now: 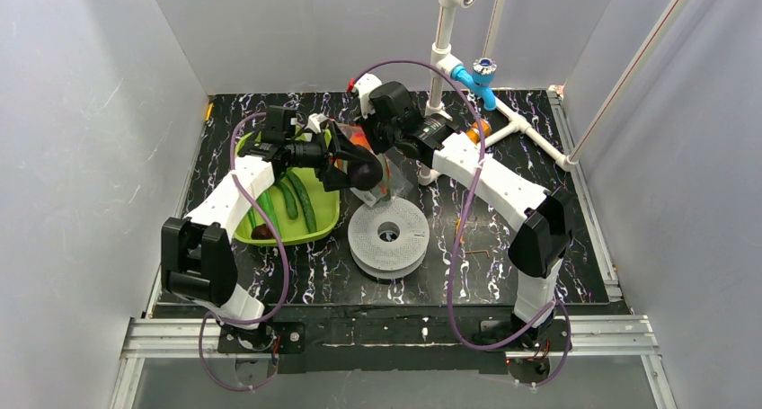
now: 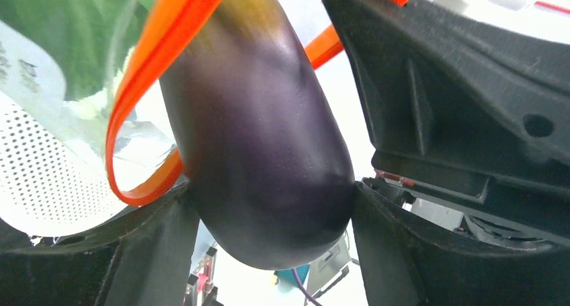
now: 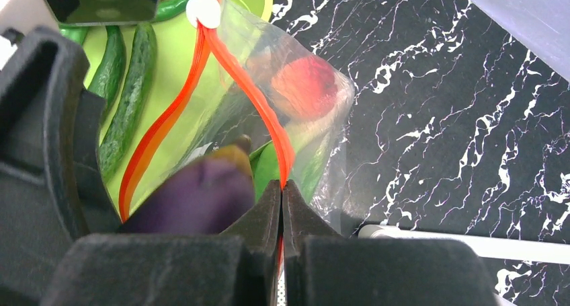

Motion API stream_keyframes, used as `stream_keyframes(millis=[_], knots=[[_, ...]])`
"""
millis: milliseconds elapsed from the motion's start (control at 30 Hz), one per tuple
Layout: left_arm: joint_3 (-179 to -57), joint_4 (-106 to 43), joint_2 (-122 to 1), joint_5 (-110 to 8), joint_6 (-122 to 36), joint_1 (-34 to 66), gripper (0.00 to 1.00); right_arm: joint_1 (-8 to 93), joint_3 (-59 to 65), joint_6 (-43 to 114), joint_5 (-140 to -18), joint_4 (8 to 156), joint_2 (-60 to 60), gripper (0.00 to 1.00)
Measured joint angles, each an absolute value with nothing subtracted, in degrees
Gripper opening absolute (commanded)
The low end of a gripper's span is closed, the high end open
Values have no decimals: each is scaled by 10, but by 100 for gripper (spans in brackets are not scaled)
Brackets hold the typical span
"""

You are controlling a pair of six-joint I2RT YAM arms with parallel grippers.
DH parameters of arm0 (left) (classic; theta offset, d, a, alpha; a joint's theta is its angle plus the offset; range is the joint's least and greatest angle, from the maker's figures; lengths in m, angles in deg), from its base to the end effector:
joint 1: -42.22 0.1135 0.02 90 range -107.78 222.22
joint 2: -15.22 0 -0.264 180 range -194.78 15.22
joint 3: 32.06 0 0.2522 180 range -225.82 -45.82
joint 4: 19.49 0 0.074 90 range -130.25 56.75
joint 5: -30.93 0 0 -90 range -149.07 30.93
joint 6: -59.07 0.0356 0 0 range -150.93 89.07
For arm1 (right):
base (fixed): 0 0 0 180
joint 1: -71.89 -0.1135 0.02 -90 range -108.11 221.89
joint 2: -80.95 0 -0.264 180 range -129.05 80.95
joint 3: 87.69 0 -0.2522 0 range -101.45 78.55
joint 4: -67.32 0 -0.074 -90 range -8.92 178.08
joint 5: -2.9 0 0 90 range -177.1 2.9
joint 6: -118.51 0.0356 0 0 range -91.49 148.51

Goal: Place the food in the zip-top bag and seal the zipper
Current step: Place the fake vegetable in the zipper food storage bag.

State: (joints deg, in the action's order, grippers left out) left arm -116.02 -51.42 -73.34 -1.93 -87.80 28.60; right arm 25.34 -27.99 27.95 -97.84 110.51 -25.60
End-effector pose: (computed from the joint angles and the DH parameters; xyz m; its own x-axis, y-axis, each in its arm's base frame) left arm 0.3231 -0.1091 0.3016 -0.9725 -0.2319 -0.0205 -0.0561 0.3187 -0.9462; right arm 0.3040 0.3113 0.3729 -0.3321 -0.3646 -0.8699 -0.6049 0.7900 -0.1001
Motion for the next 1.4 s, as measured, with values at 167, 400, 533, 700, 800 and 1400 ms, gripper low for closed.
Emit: stream_keyframes(millis=[167,400,533,700,800,1400], knots=[[-1180,-526,-741,-44,-881,300,61,253,-278,277,-978,1105,-256,1],[-1222,-559,-755,-82,-848,307,81,253,-278,272,-978,1105,-256,1],[-1244,-583,-755,-98,-823,307,82,253,-278,269,-979,1105,-256,1],[-1252,-608,-753,-119,-795,307,94,253,-278,268,-978,1105,-256,1],[-1252,-620,-752,-128,-784,307,98,253,-278,268,-978,1105,-256,1],[-1248,-715,-631,-224,-666,311,90,253,-278,268,-990,1107,-256,1]])
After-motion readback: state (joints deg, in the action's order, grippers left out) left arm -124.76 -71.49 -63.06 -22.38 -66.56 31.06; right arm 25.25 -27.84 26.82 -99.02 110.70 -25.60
